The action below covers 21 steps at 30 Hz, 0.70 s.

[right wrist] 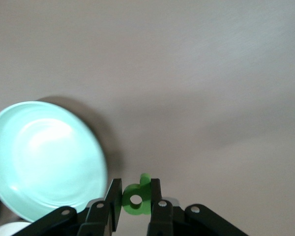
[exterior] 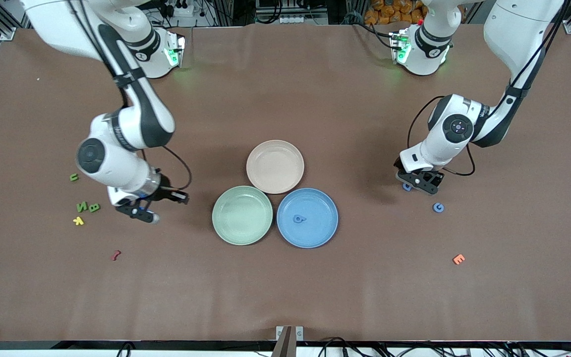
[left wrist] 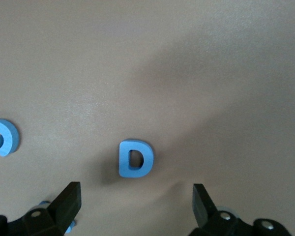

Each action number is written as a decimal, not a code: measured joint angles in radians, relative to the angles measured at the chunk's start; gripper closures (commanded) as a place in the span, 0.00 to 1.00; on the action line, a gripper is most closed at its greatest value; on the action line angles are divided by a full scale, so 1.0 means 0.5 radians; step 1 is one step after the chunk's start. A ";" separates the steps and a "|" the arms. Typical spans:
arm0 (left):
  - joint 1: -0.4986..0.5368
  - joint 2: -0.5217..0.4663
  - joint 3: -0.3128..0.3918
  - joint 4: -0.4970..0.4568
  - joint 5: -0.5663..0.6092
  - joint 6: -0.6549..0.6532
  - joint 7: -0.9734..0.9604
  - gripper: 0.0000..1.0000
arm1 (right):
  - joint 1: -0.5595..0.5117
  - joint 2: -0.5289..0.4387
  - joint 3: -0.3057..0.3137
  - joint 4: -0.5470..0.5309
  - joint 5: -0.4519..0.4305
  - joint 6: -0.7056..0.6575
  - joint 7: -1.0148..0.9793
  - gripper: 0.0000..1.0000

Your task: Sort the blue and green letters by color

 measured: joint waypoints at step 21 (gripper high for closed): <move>0.025 0.093 0.000 -0.006 0.000 0.127 0.000 0.41 | 0.367 0.502 -0.006 0.588 -0.369 -0.008 0.800 0.92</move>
